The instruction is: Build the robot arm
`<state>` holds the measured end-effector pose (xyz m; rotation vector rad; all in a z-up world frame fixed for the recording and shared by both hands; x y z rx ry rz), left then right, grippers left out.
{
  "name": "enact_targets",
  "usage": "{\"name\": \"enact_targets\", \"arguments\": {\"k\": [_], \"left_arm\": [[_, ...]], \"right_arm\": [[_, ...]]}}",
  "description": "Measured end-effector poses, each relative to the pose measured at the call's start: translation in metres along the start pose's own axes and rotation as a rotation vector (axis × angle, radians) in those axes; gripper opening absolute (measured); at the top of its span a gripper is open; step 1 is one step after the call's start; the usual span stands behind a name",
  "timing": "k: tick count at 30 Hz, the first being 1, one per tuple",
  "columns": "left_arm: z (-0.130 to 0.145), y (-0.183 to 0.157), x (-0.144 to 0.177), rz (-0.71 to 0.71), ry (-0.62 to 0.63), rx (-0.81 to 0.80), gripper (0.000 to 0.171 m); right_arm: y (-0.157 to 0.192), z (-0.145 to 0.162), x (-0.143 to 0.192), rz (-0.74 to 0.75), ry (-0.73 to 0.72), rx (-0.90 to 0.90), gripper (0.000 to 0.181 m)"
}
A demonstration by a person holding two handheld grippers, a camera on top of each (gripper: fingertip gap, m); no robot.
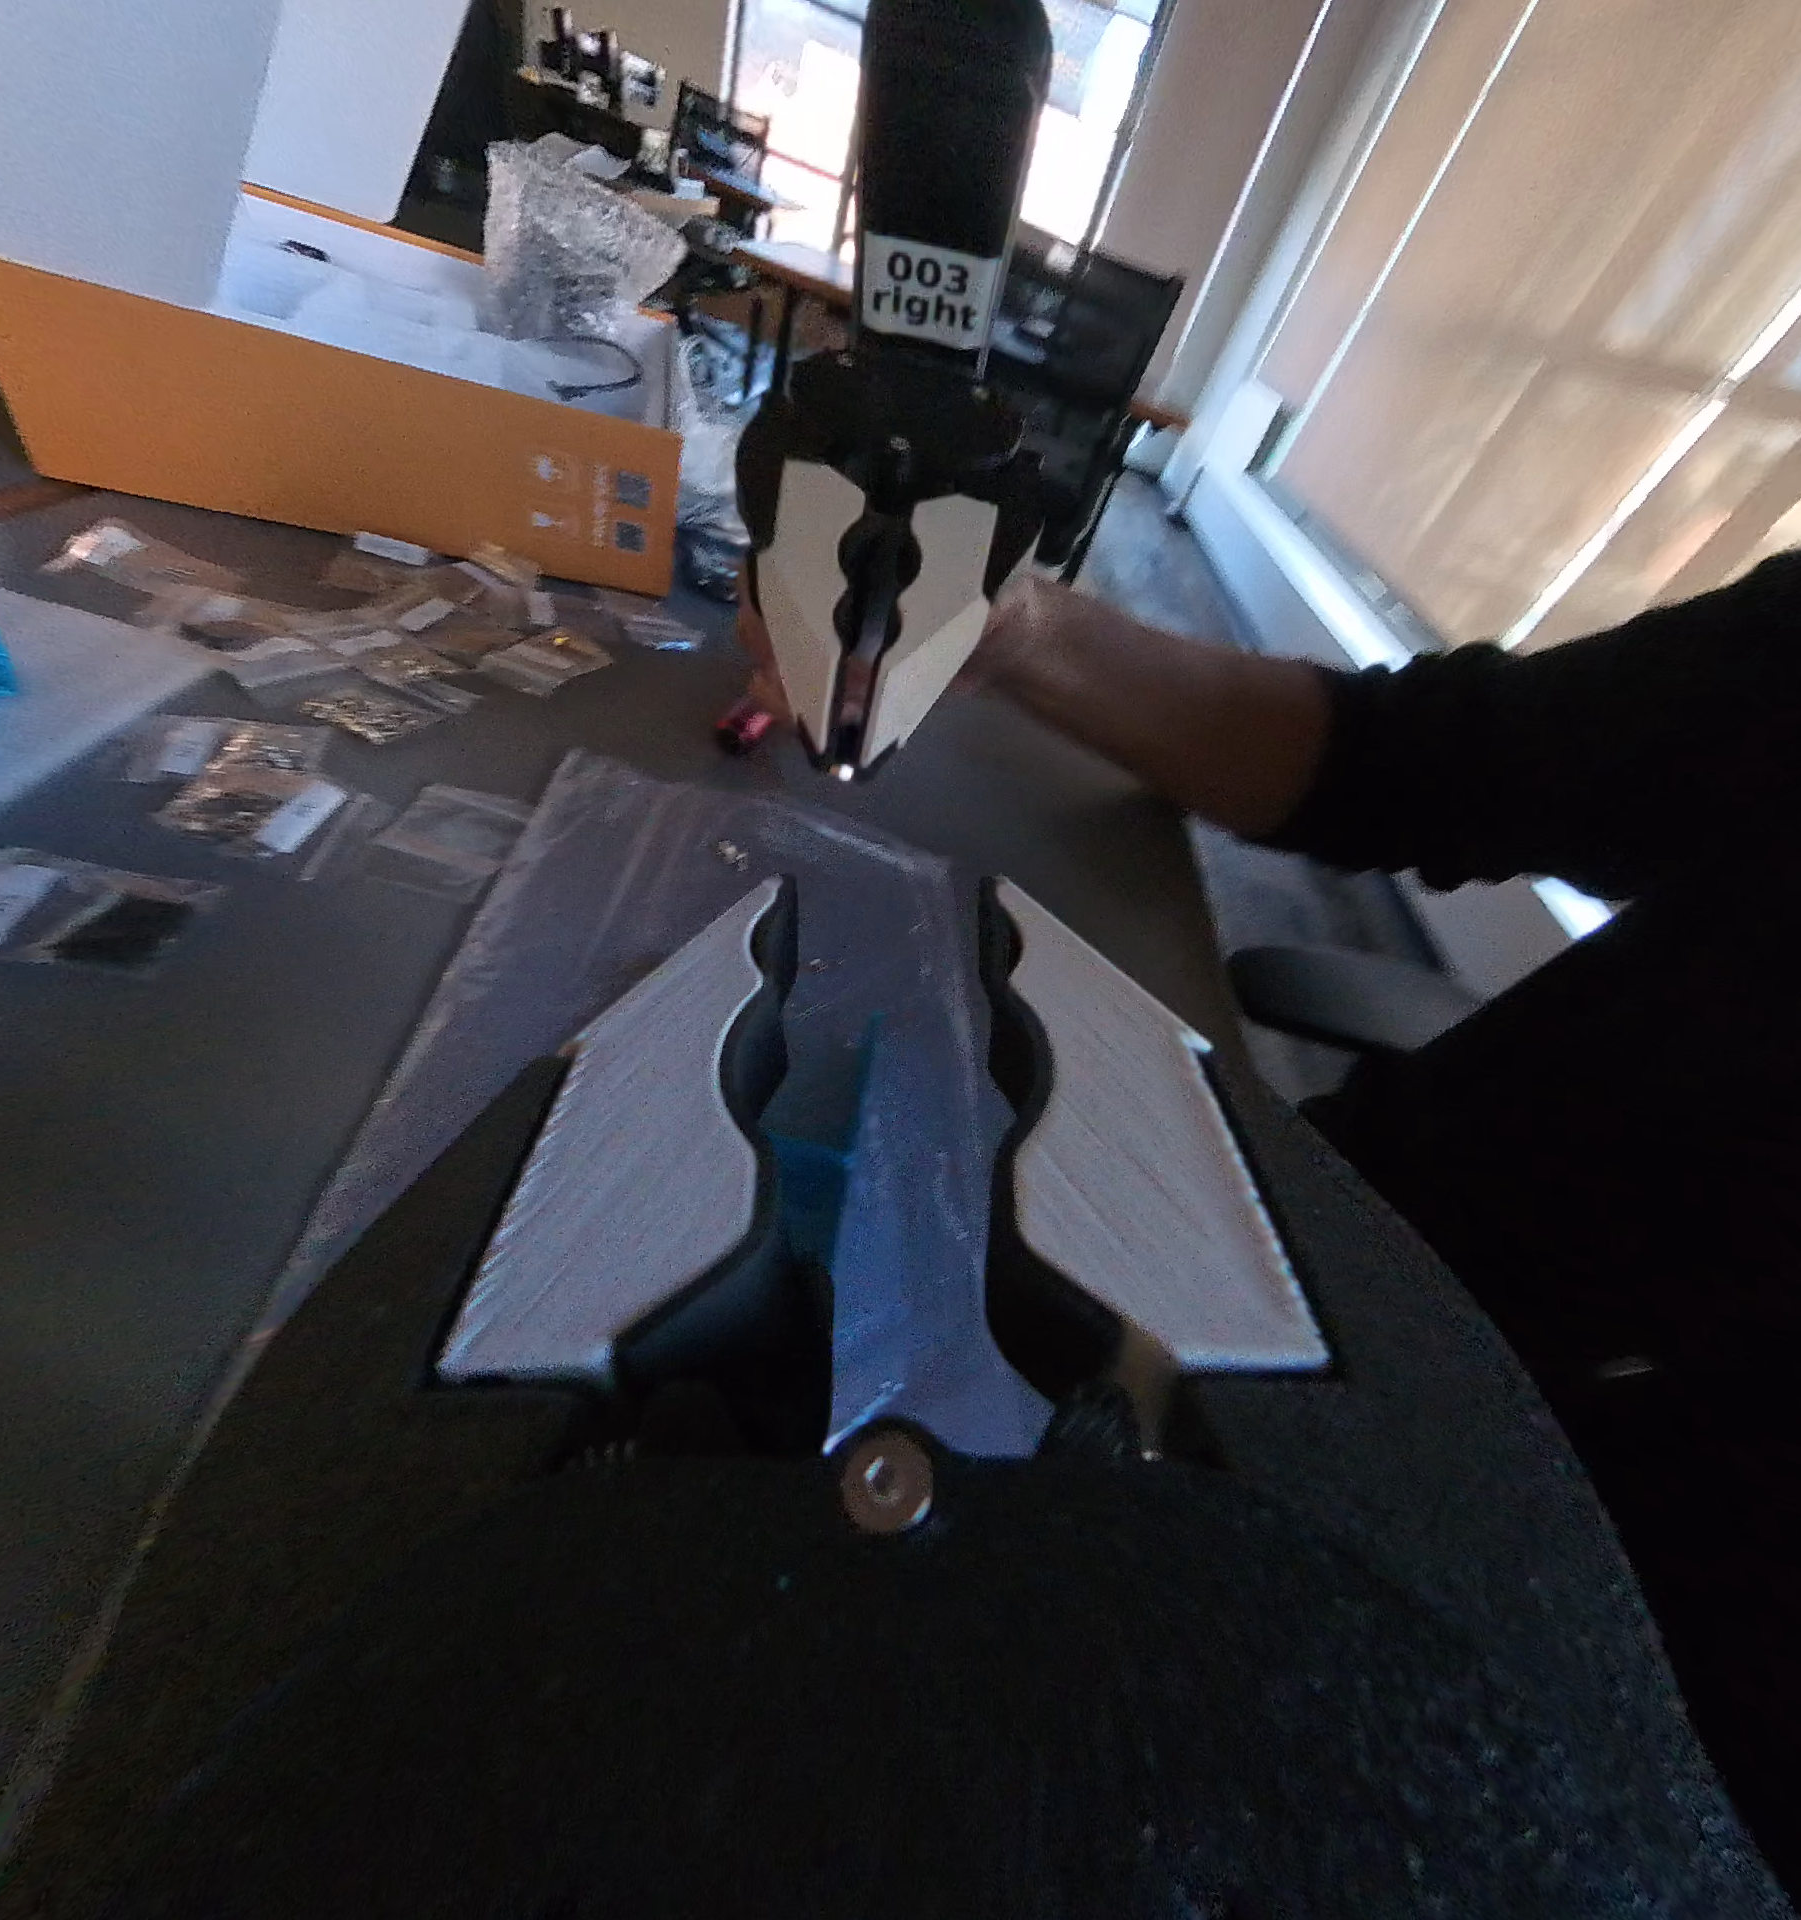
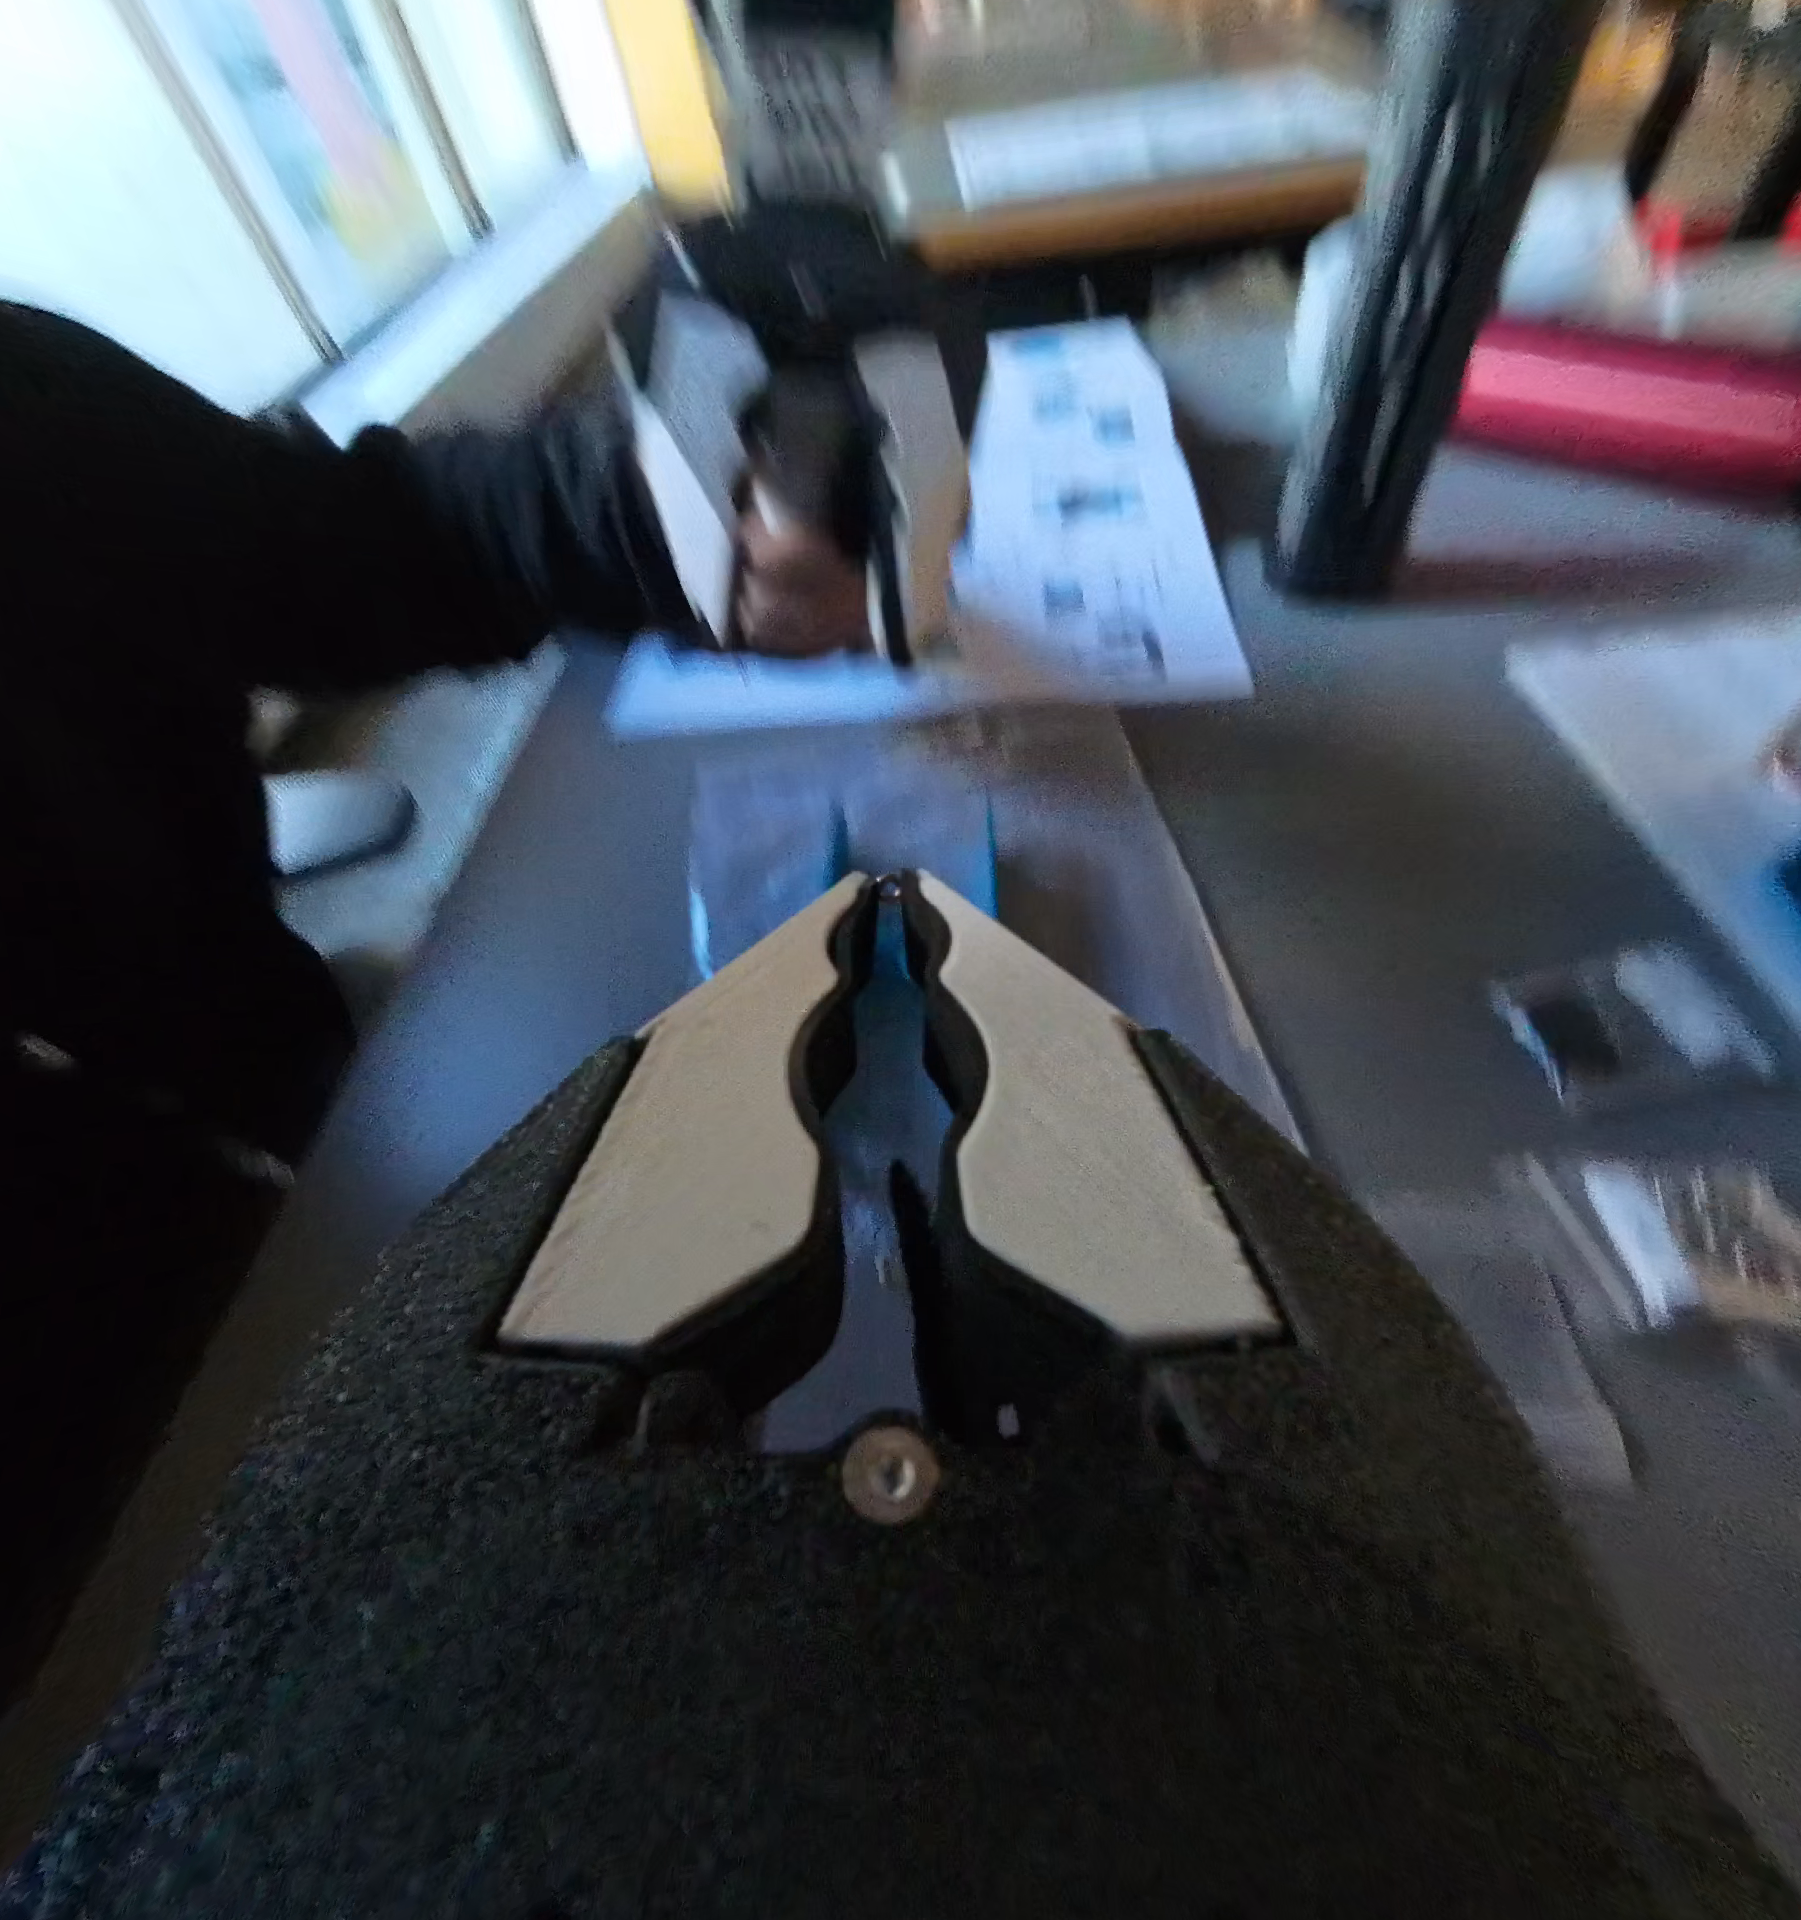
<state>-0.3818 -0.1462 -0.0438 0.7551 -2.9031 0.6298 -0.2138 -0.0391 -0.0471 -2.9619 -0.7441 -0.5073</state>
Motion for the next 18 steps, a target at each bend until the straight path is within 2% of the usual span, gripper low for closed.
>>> {"name": "enact_targets", "arguments": {"k": [2, 4, 7, 9, 11, 15, 18], "left_arm": [[-0.002, 0.0, -0.001, 0.068, -0.041, 0.088, 0.034], [-0.005, -0.001, -0.001, 0.166, -0.106, 0.195, 0.031], [-0.01, -0.001, 0.005, 0.344, -0.202, 0.335, 0.026], [-0.014, 0.001, 0.011, 0.389, -0.256, 0.368, 0.02], [-0.016, 0.002, 0.016, 0.412, -0.29, 0.375, 0.012], [-0.018, 0.002, 0.019, 0.39, -0.303, 0.359, 0.01], [-0.018, 0.011, 0.021, 0.279, -0.301, 0.331, 0.011]], "right_arm": [[0.003, -0.021, -0.006, -0.009, -0.125, 0.049, 0.003], [0.009, -0.036, -0.015, -0.021, -0.182, 0.108, 0.004], [0.015, -0.052, -0.03, -0.004, -0.195, 0.187, 0.004], [0.018, -0.059, -0.038, -0.014, -0.199, 0.224, 0.003], [0.018, -0.063, -0.042, -0.011, -0.21, 0.238, 0.001], [0.015, -0.064, -0.044, 0.0, -0.229, 0.238, 0.0], [0.006, -0.057, -0.042, 0.058, -0.183, 0.234, 0.0]]}}
Point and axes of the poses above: each gripper's, where its closed fingertips meet, x back along the fingers, z out of its underside, y = z × x across the jaws, the point moved 8 cm from there along x, back along the fingers, and after that the axes turned 5 degrees about x, right-handed, at the moved point
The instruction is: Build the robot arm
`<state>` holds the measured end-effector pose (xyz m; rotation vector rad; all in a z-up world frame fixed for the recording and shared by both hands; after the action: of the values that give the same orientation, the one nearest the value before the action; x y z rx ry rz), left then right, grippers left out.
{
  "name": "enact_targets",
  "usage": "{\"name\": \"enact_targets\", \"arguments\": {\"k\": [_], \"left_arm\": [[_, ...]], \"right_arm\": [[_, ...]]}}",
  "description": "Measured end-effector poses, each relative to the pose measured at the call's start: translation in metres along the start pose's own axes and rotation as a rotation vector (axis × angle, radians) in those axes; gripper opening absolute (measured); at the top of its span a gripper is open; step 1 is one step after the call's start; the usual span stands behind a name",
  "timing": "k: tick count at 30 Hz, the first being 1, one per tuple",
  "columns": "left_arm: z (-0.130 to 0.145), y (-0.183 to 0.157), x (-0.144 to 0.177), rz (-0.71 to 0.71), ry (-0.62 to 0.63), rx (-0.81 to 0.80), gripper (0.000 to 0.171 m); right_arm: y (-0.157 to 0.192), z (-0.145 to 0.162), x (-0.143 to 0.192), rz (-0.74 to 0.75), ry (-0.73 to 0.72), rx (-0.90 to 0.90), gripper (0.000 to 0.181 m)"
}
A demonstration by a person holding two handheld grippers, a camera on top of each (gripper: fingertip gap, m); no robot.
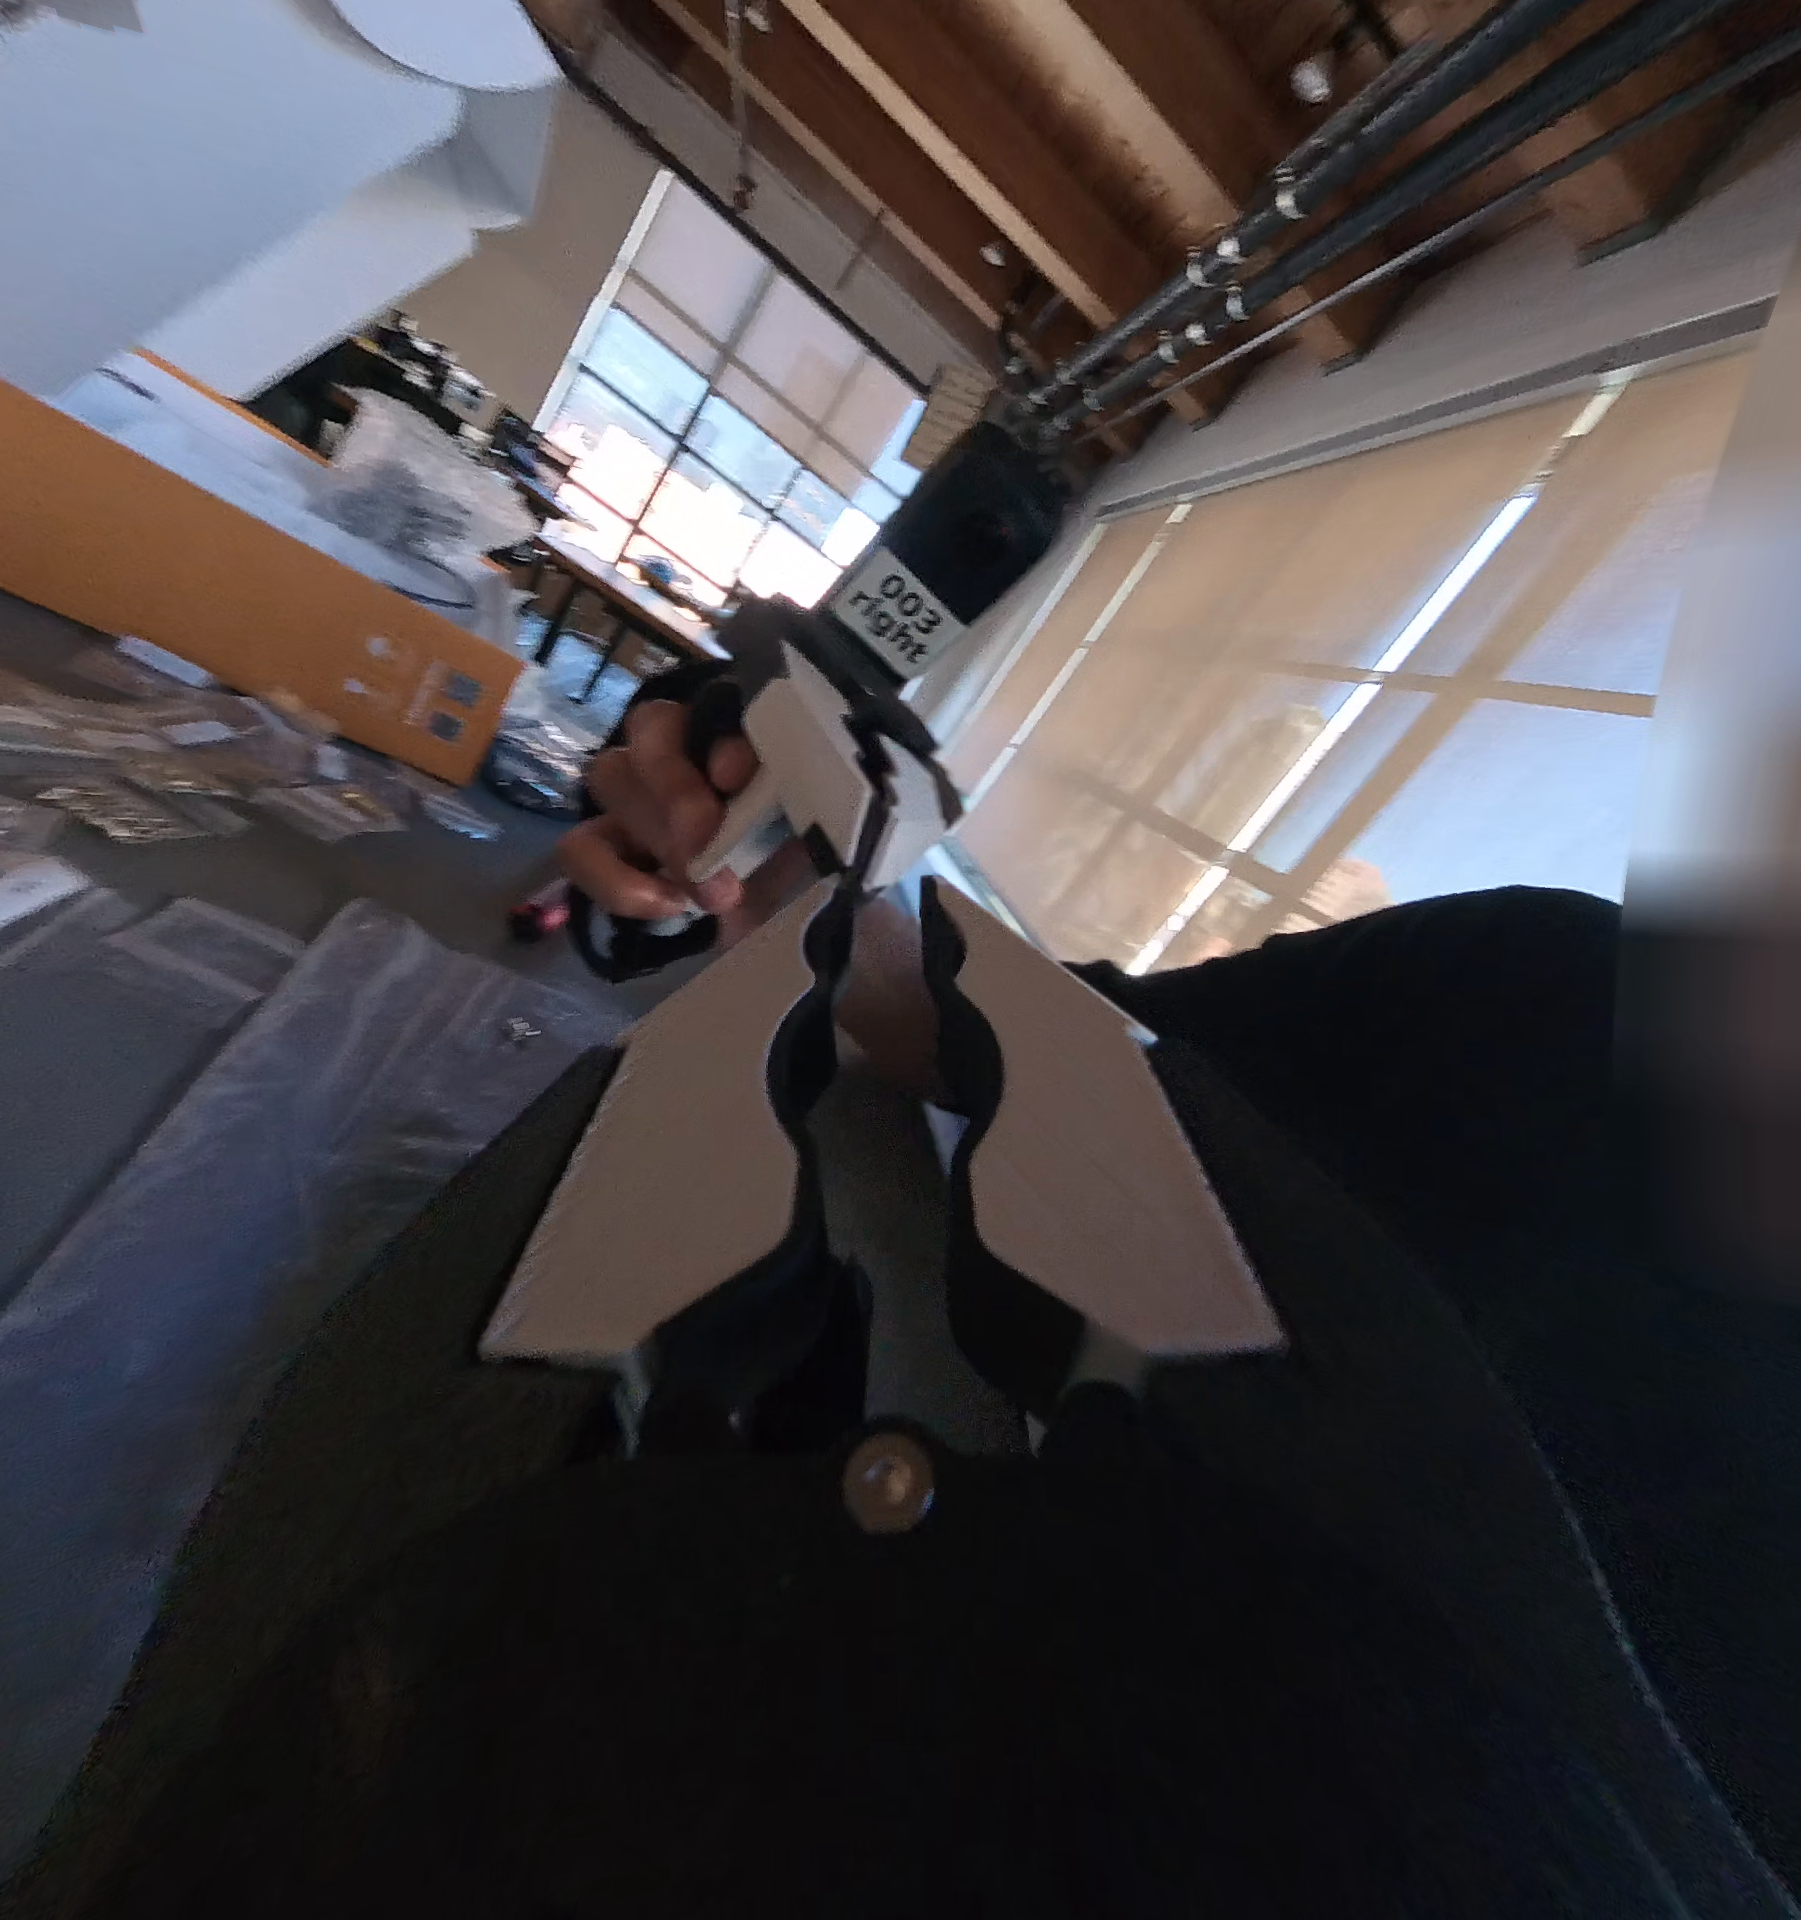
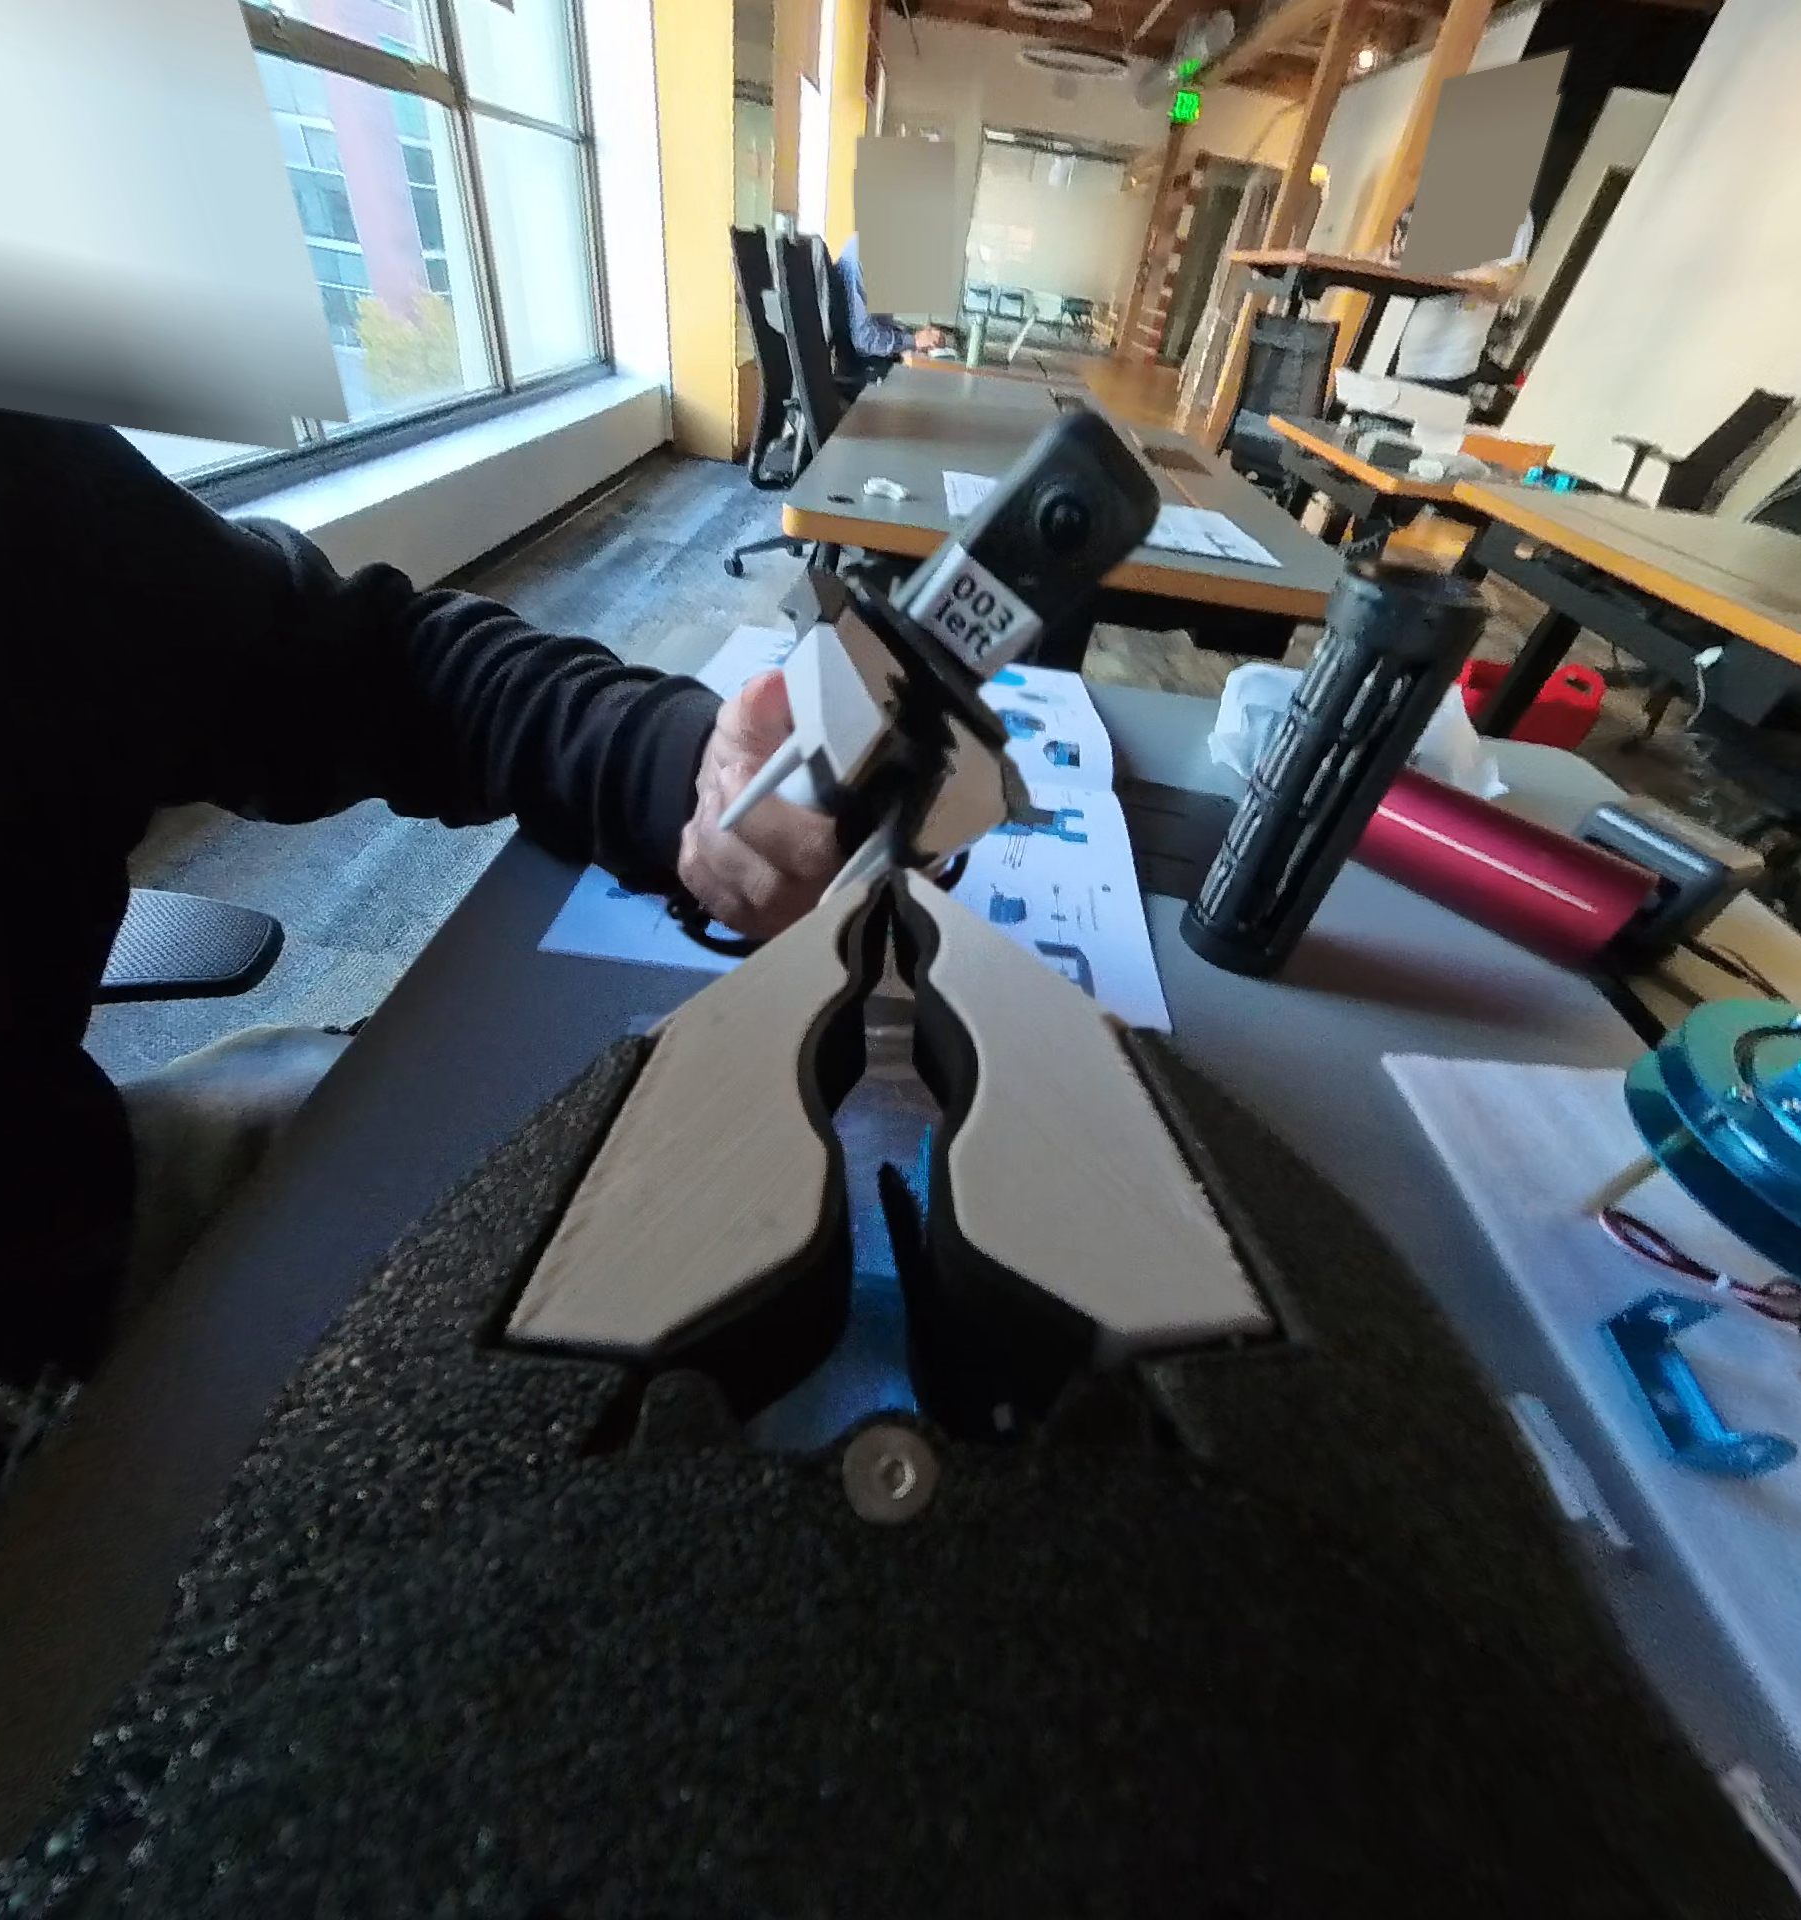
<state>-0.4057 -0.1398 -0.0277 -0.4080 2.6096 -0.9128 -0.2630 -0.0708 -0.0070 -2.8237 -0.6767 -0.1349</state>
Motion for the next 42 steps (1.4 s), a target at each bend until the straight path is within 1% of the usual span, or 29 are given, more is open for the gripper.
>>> {"name": "enact_targets", "arguments": {"k": [2, 3, 5, 8, 9, 12, 13, 15, 18, 20, 22, 25, 29, 32, 35, 38, 39, 42], "left_arm": [[-0.005, 0.009, 0.006, -0.113, 0.009, -0.029, 0.014], [-0.009, 0.012, 0.01, -0.165, -0.009, -0.051, 0.017], [-0.02, 0.013, 0.019, -0.247, -0.061, -0.101, 0.017], [-0.027, 0.009, 0.026, -0.363, -0.026, -0.218, 0.017], [-0.028, 0.008, 0.027, -0.421, -0.013, -0.266, 0.017], [-0.029, 0.004, 0.029, -0.602, 0.056, -0.381, 0.017], [-0.028, 0.001, 0.03, -0.662, 0.061, -0.4, 0.017], [-0.021, -0.014, 0.033, -0.73, 0.079, -0.418, 0.017], [0.001, -0.044, 0.046, -0.822, 0.092, -0.443, 0.017], [0.024, -0.064, 0.056, -0.836, 0.108, -0.433, 0.017], [0.048, -0.081, 0.066, -0.815, 0.104, -0.419, 0.017], [0.082, -0.1, 0.078, -0.779, 0.101, -0.434, 0.017], [0.113, -0.12, 0.088, -0.769, 0.09, -0.494, 0.017], [0.126, -0.134, 0.09, -0.74, 0.076, -0.517, 0.017], [0.133, -0.14, 0.09, -0.723, 0.074, -0.537, 0.017], [0.136, -0.139, 0.09, -0.729, 0.086, -0.528, 0.017], [0.137, -0.137, 0.09, -0.733, 0.09, -0.525, 0.017], [0.139, -0.13, 0.088, -0.763, 0.108, -0.53, 0.017]], "right_arm": [[-0.002, 0.008, 0.004, -0.002, 0.025, -0.049, 0.0], [-0.001, 0.011, 0.006, -0.012, 0.052, -0.069, 0.0], [0.003, 0.015, 0.007, 0.028, 0.104, -0.076, 0.0], [0.025, 0.023, 0.009, 0.031, 0.286, -0.072, 0.004], [0.036, 0.028, 0.007, 0.035, 0.355, -0.074, 0.005], [0.067, 0.049, -0.013, 0.027, 0.552, -0.085, 0.012], [0.074, 0.055, -0.021, 0.005, 0.608, -0.093, 0.013], [0.082, 0.064, -0.036, -0.043, 0.661, -0.113, 0.014], [0.075, 0.075, -0.047, -0.057, 0.772, -0.07, 0.019], [0.075, 0.074, -0.055, -0.128, 0.804, -0.068, 0.019], [0.077, 0.07, -0.063, -0.191, 0.84, -0.035, 0.019], [0.076, 0.071, -0.072, -0.236, 0.96, 0.024, 0.02], [0.072, 0.072, -0.08, -0.299, 1.041, 0.031, 0.019], [0.069, 0.073, -0.084, -0.32, 1.078, 0.022, 0.019], [0.067, 0.073, -0.086, -0.332, 1.101, 0.009, 0.016], [0.066, 0.073, -0.088, -0.337, 1.128, 0.023, 0.009], [0.065, 0.073, -0.089, -0.341, 1.137, 0.037, 0.004], [0.065, 0.073, -0.092, -0.353, 1.147, 0.049, 0.004]]}}
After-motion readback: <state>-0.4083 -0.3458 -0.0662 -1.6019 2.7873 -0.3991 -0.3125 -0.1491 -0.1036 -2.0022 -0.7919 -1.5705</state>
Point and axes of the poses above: each gripper's, where its closed fingertips meet, x back along the fingers, z out of its underside, y = z × x across the jaws, the point moved 8 cm from there along x, back along the fingers, and after that the axes turned 5 degrees about x, right-handed, at the moved point
